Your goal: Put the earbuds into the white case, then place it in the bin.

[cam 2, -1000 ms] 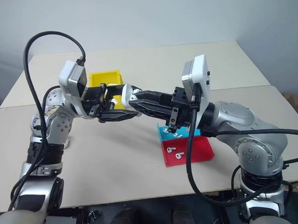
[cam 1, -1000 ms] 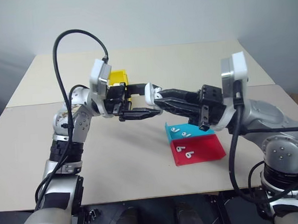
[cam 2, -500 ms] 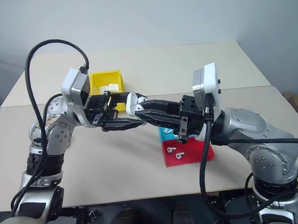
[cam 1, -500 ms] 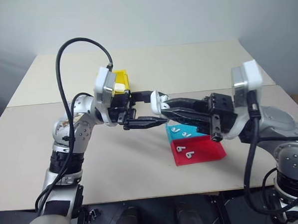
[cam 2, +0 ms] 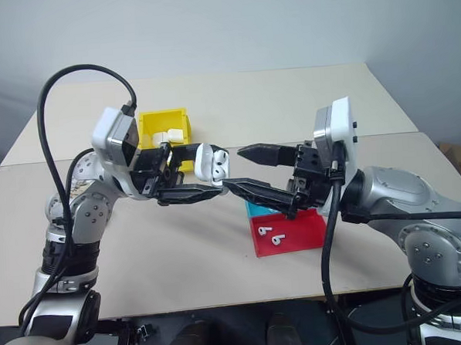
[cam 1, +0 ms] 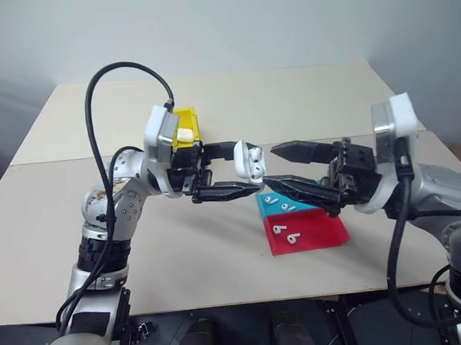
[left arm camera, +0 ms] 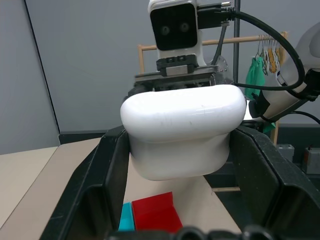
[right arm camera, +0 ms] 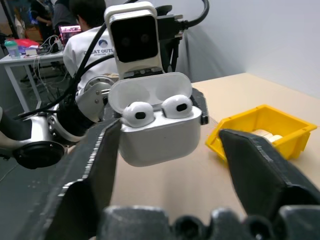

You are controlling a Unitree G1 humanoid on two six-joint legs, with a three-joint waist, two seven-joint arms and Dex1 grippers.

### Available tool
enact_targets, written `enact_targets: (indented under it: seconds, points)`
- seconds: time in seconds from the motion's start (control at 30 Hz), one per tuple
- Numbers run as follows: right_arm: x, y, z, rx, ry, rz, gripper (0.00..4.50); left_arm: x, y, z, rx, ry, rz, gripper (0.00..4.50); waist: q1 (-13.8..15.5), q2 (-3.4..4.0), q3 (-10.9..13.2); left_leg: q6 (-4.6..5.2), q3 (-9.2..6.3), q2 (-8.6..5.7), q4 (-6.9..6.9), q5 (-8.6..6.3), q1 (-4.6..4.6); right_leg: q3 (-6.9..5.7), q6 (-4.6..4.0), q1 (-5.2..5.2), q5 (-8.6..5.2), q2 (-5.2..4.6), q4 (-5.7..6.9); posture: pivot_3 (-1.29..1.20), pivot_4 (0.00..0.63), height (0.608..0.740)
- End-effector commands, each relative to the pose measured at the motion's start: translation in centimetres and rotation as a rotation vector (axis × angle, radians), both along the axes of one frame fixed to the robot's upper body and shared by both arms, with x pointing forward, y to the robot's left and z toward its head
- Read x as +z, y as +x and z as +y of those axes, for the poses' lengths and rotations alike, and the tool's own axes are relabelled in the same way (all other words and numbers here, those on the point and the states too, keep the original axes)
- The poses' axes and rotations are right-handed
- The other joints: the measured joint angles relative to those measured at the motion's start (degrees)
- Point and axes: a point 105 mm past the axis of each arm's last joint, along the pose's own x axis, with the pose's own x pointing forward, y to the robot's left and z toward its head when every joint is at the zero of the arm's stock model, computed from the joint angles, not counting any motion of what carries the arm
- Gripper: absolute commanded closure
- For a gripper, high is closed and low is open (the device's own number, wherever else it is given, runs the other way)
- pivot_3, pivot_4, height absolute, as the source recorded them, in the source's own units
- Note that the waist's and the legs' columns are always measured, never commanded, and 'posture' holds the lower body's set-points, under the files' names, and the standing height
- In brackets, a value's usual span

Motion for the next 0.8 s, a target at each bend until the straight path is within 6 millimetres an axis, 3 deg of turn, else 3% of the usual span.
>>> enact_targets:
  seconds: [0.03, 0.2, 0.33, 0.53, 0.77, 0.8]
  points:
    - [0.8, -0.6, -0.3, 0.012, 0.001, -0.041, 0.06, 1.3, -0.7, 0.2, -0.01, -0.028, -0.065, 1.72, 0.03, 0.0, 0.0, 0.0, 0.0, 0.0, 0.0, 0.0, 0.0, 0.0, 0.0, 0.0, 0.0, 0.0, 0.0, 0.0, 0.15, 0.74]
    - [1.0, -1.2, -1.8, 0.045, -0.025, -0.052, 0.06, 1.3, -0.2, 0.3, 0.006, -0.024, -0.062, 1.72, 0.18, -0.01, 0.01, 0.01, 0.0, 0.0, 0.0, -0.01, 0.0, -0.01, 0.0, 0.02, 0.0, 0.0, -0.03, 0.0, 0.15, 0.74]
    - [1.6, -0.3, -2.8, 0.033, -0.112, -0.112, 0.06, 1.0, 0.0, 0.1, 0.013, 0.005, -0.049, 1.72, 0.11, -0.01, 0.0, 0.02, 0.02, 0.0, 0.02, -0.01, 0.02, 0.0, 0.0, 0.04, 0.0, 0.0, -0.3, 0.0, 0.15, 0.74]
    - [4.9, 1.4, -2.5, 0.107, -0.277, -0.33, 1.94, 0.5, 0.3, 0.2, 0.033, 0.033, -0.032, 1.72, -0.32, 0.01, 0.0, 0.02, 0.09, 0.04, 0.0, -0.01, 0.09, 0.07, 0.0, 0.01, 0.0, 0.03, -0.28, 0.0, 0.15, 0.74]
    - [7.2, 1.8, 1.1, 0.327, -0.465, -0.542, 4.48, -0.2, 0.8, 0.2, 0.048, 0.07, -0.032, 1.72, -0.27, 0.02, 0.0, 0.03, 0.08, 0.06, -0.02, -0.02, 0.0, 0.03, 0.0, -0.04, 0.0, 0.04, -0.29, 0.0, 0.15, 0.74]
    - [7.4, 2.1, 1.9, 0.341, -0.49, -0.577, 4.48, -0.3, 1.0, 0.1, 0.052, 0.071, -0.034, 1.72, -0.32, 0.02, 0.0, 0.03, 0.09, 0.05, 0.0, -0.02, 0.0, 0.05, 0.0, -0.06, 0.0, 0.03, -0.27, 0.0, 0.15, 0.74]
